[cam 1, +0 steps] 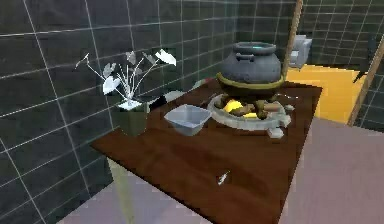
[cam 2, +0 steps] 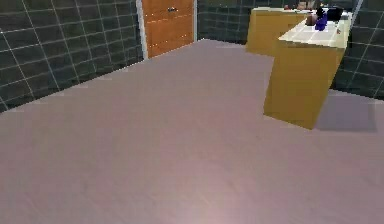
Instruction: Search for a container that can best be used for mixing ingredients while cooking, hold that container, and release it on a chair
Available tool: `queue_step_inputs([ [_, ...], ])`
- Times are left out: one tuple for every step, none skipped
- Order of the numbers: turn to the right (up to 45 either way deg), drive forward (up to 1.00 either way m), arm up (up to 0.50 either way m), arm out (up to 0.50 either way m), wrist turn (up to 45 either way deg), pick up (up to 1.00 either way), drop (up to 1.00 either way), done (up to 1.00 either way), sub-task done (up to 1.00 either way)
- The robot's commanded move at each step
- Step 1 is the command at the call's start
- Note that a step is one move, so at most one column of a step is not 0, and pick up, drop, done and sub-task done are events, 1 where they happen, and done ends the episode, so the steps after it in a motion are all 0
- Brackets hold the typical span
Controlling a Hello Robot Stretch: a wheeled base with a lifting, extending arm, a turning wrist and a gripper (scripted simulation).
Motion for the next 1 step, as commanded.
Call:
queue_step_inputs([
  [45.0, 0.0, 0.0, 0.0, 0.0, 0.0, 0.0, 0.0, 0.0],
])
